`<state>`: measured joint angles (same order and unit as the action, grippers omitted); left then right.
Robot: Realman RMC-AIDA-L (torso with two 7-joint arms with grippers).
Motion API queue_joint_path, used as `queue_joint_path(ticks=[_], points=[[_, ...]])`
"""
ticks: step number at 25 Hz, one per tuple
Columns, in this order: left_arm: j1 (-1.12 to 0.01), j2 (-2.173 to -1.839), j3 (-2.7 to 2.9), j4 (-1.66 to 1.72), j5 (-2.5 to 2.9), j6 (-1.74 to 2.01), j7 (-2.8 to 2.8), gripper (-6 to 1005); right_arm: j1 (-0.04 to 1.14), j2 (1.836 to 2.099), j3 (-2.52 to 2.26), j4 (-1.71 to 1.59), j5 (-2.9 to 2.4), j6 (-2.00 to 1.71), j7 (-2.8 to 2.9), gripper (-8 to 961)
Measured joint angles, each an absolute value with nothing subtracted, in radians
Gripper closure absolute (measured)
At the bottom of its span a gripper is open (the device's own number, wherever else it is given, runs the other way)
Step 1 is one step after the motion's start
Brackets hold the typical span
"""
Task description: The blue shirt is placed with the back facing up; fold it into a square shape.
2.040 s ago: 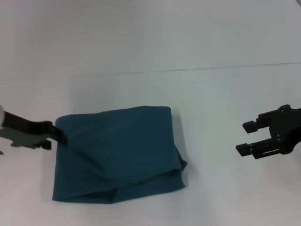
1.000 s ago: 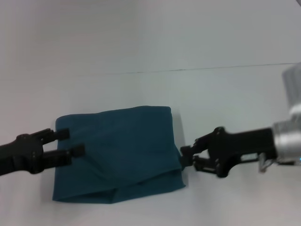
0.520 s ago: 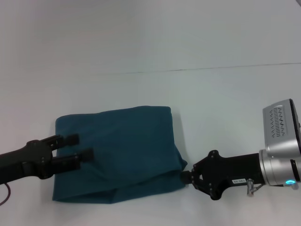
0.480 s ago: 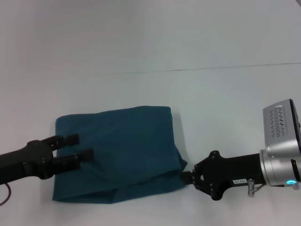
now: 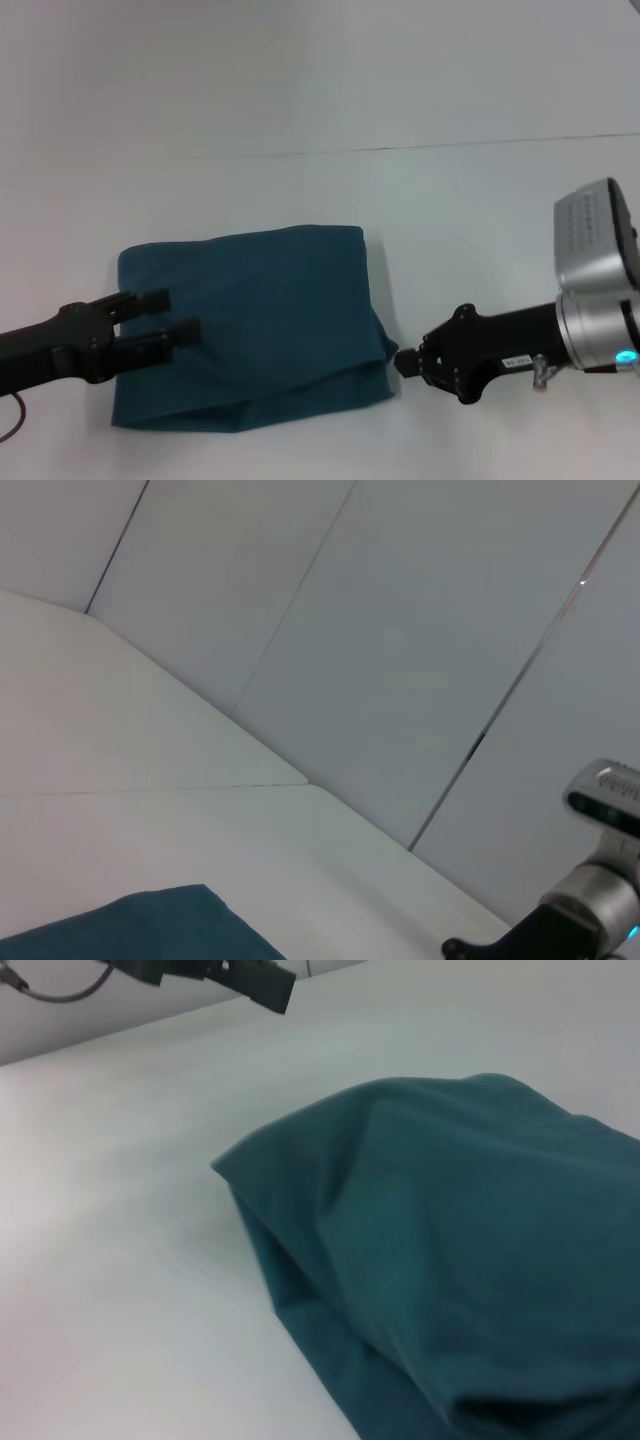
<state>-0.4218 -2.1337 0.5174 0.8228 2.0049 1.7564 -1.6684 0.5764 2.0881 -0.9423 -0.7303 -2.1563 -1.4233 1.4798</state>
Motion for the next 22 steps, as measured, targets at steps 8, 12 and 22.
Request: queue_joint_path(ticks=[8, 12, 22], points=[[-0.418, -2.134, 0.519, 0.815, 2.009, 1.757, -1.668, 96, 0.549, 2.09, -0.93, -0.966, -2.083, -1.622, 1.617, 949], [-0.421, -2.133, 0.519, 0.812, 2.01, 1.753, -1.667, 95, 0.58, 2.098, -0.957, -0.917, -2.049, -1.539, 1.608, 948], [-0.43, -2.129, 0.523, 0.802, 2.01, 1.751, -1.667, 94, 0.685, 2.1, -1.208, -0.605, -2.022, -1.178, 1.578, 945]])
